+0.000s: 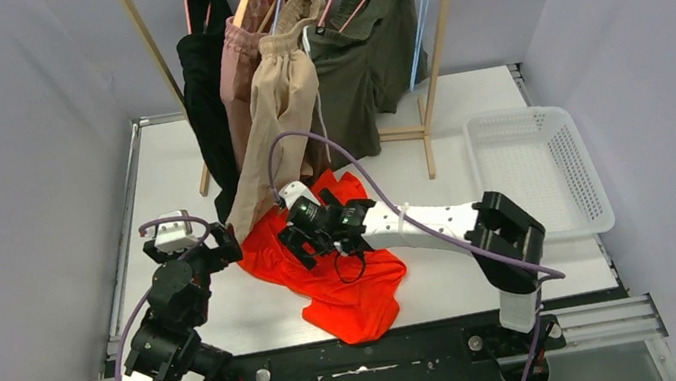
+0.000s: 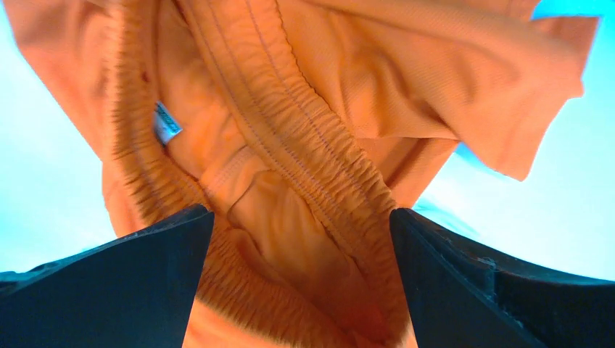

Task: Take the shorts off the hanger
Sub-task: Pick up the shorts at the center of the board.

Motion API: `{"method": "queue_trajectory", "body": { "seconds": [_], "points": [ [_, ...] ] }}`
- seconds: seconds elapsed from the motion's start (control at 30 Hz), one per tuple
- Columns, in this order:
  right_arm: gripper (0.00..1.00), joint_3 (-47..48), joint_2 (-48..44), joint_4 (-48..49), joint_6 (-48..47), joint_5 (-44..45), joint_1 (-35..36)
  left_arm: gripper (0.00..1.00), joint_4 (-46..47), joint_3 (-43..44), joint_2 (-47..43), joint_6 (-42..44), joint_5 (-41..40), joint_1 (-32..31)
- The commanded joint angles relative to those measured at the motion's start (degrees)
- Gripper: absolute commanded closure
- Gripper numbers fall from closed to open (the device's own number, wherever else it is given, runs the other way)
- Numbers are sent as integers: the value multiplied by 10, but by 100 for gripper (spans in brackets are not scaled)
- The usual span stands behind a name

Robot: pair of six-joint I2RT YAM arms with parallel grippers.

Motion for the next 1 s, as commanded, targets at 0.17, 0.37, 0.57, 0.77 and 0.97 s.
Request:
{"method": "queue_trajectory", "body": {
  "seconds": [0.17,0.37,0.57,0.77,0.97],
  "points": [
    [2,-92,-160,137,1,2,55,13,43,4,-8,4,-5,-1],
    [2,-107,-89,211,-98,103,108,13,46,2,-11,4,-4,0],
    [2,-11,-3,68,-55,224,113,14,37,4,-6,-7,-53,6],
    [3,-127,-56,213,-54,151,63,14,38,4,-7,-11,-58,9],
    [2,-126,-19,167,67,-60,-57,15,40,2,-8,-10,-58,11]
  ]
}}
